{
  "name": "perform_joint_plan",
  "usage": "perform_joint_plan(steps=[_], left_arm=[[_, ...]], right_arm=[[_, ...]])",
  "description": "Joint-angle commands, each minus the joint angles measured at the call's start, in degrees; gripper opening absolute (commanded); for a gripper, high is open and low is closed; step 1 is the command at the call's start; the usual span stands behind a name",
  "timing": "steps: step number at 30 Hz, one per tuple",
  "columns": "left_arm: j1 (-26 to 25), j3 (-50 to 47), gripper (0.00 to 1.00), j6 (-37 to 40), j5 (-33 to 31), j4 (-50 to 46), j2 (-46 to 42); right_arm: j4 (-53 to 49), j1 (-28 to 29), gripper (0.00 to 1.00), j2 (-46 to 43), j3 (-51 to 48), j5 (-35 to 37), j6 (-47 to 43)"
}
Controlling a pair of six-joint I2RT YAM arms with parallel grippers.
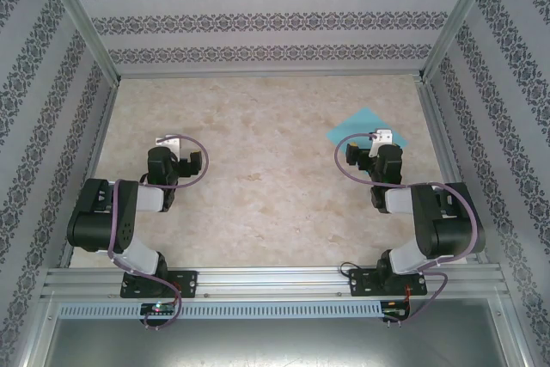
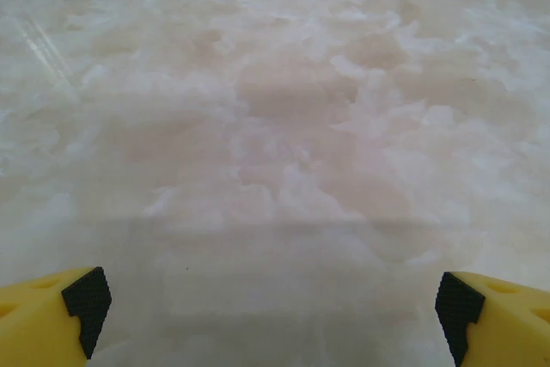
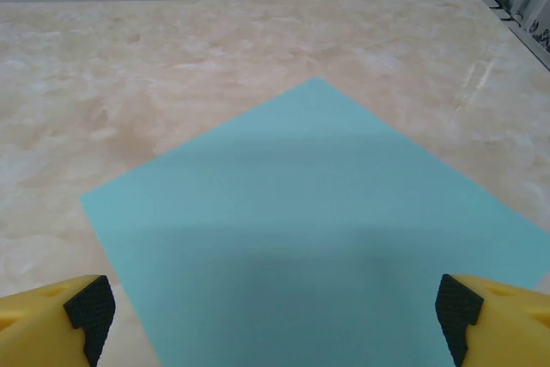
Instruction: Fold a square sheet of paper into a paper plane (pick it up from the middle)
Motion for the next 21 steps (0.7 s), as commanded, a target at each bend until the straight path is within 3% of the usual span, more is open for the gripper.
perform_joint_plan(steps=[1,21], left_arm=[[0.3,0.7,1.00,1.2,0.8,3.3,-0.8],[0.3,0.4,1.00,1.2,1.2,3.7,-1.0]], right_arm=[[2.1,-0.4,0.98,-0.9,0.7,0.7,-0.9],[2.6,-2.0,0.98,-1.0,0.6,-2.1,0.3]])
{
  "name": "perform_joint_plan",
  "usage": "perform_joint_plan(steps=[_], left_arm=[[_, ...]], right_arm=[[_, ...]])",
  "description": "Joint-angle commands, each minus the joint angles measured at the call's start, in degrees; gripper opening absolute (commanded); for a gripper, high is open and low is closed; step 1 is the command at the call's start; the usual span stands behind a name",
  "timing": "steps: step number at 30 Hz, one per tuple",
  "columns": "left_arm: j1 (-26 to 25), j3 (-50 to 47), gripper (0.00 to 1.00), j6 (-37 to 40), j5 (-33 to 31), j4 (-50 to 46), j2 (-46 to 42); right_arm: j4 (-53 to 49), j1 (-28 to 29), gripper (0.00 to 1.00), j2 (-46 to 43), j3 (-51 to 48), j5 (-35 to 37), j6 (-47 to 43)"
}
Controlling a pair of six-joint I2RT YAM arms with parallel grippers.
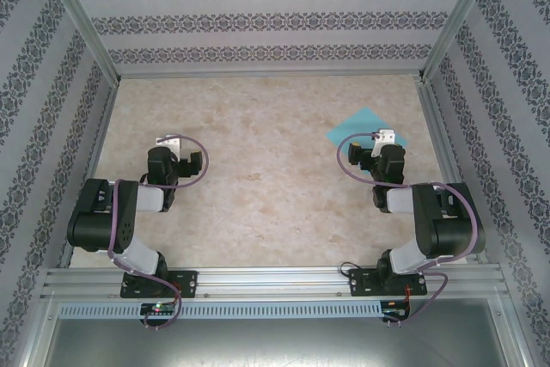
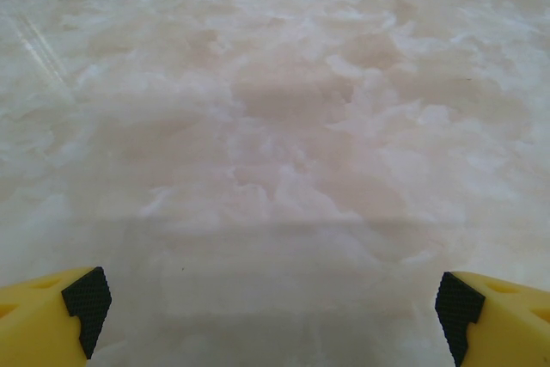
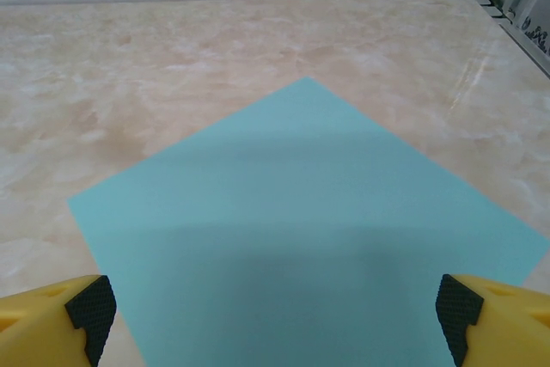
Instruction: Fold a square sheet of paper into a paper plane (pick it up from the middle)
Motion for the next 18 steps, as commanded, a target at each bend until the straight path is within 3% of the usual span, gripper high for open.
perform_joint_plan(steps=[1,3,7,11,18], left_arm=[[0.3,0.4,1.00,1.4,0.8,3.2,-1.7],[0.2,0.9,1.00,1.4,0.4,-0.2,-4.6],[0.0,3.7,1.00,0.5,-1.1,-11.7,-12.3],[-0.2,7.7,1.00,-3.6,0.2,-21.3,-17.6],[-0.7,21.2,1.00,-19.0,14.5,-42.6,-15.3]], right_arm=[[2.3,-0.4,0.98,-1.2,0.6,-0.3,0.4],[0.0,0.0,0.98,-2.6,1.5,2.2,0.7],[-19.9,1.3,0.98,-11.4,8.3,2.6,-0.2],[-25.1,1.4,0.98,-17.3,10.4,-0.5,5.5],[-53.4,5.6,0.98,-15.1,24.6,4.9,21.9]])
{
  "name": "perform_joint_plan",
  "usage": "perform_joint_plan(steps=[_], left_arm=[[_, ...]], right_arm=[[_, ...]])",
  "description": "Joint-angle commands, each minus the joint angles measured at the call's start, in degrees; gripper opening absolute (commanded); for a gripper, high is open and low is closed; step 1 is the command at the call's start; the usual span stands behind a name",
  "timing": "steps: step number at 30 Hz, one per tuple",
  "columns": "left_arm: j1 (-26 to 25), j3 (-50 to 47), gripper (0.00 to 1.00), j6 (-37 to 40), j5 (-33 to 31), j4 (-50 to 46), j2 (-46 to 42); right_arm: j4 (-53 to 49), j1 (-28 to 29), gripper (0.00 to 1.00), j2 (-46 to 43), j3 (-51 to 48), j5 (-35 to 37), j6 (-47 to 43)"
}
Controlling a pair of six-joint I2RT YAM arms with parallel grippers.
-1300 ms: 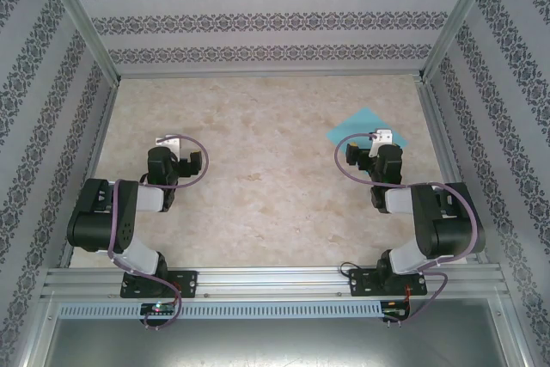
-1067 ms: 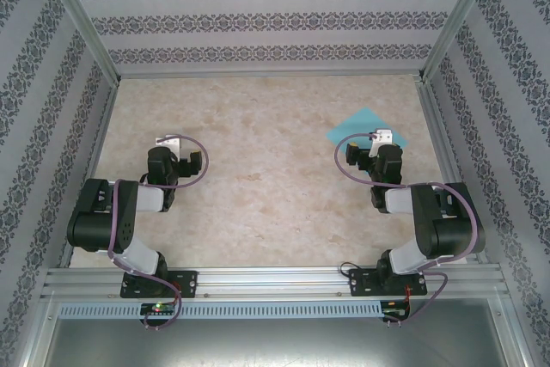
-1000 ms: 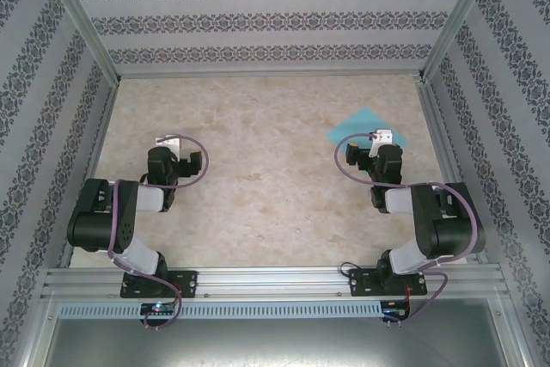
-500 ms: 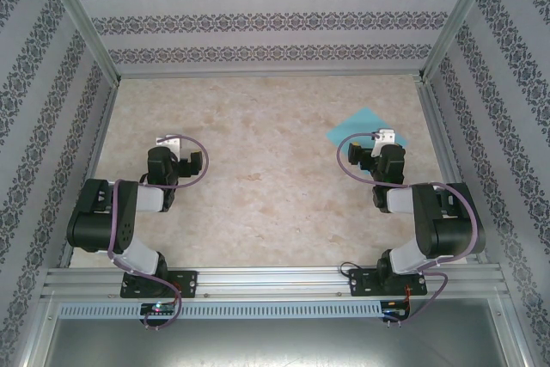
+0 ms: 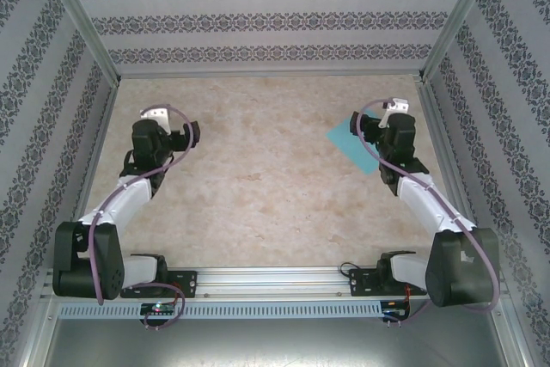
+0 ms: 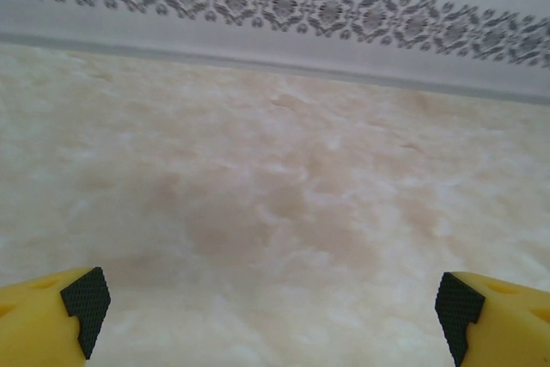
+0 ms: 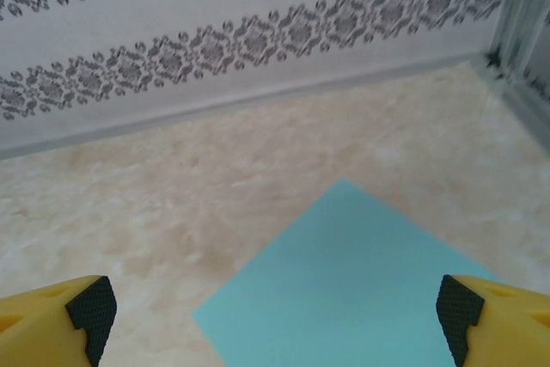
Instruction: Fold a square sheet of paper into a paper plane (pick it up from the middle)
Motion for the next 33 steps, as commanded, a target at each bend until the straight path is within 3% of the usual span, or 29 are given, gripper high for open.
perform_joint_plan(steps=[1,8,19,33], left_arm=[[-0.9,6.0,1.00,-10.2,9.8,-15.6,3.0],[-5.1,8.2,1.00,-16.9,19.8,-13.4,7.6],[-14.6,13.3,1.00,-17.1,21.4,-10.9,14.6],[-19.4,20.4,1.00,-16.9,21.8,-13.8,21.4]], right_arm=[[-18.8,1.8,0.98,2.0,5.3,3.6,10.4],[-28.2,0.8,0.98,5.4,9.9,7.3,21.3],[-31.3,-1.7,0.98,16.1,16.5,5.9,27.5],[-39.5,-1.7,0.98,32.3,30.3,7.3,36.1]])
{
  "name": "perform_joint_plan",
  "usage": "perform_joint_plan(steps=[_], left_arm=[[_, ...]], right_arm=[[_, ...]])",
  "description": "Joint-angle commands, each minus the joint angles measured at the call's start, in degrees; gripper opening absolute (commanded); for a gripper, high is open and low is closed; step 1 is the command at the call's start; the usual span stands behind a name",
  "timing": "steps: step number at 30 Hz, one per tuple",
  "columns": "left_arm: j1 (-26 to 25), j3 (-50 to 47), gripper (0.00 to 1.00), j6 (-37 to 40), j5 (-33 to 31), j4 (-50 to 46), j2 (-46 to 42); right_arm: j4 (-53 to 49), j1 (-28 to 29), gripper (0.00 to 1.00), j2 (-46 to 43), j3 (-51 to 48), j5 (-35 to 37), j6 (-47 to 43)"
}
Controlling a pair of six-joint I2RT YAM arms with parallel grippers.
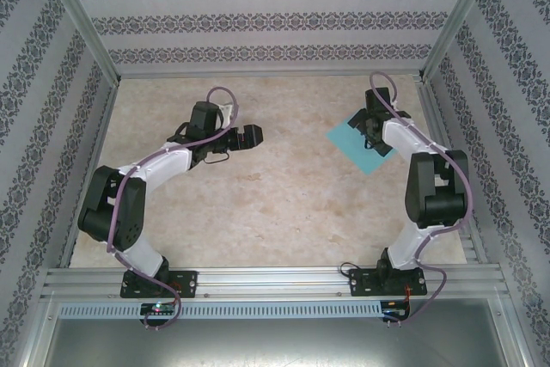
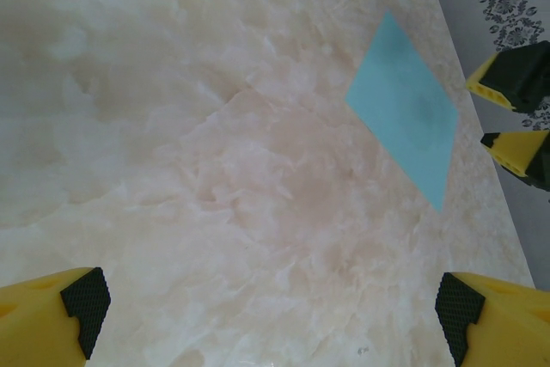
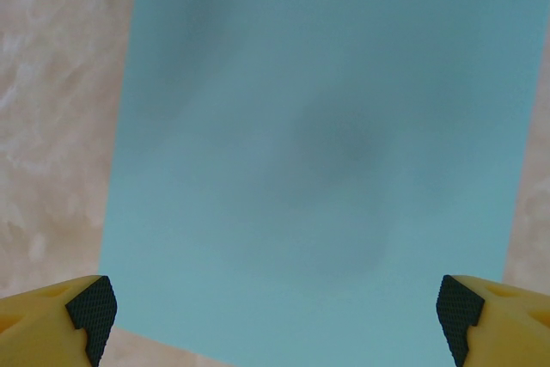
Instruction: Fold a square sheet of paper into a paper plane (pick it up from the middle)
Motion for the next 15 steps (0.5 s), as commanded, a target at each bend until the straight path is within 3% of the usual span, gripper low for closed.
perform_joint_plan(steps=[1,15], left_arm=[[-0.7,2.1,1.00,0.1,1.0,-1.8,0.9],[-0.9,3.9,1.00,3.1,-1.0,-5.4,1.6]], right_arm=[[-4.5,-0.2,0.98,2.7,3.5,1.8,3.0],[-14.0,0.7,0.98,14.8,13.8,-0.8,7.8]])
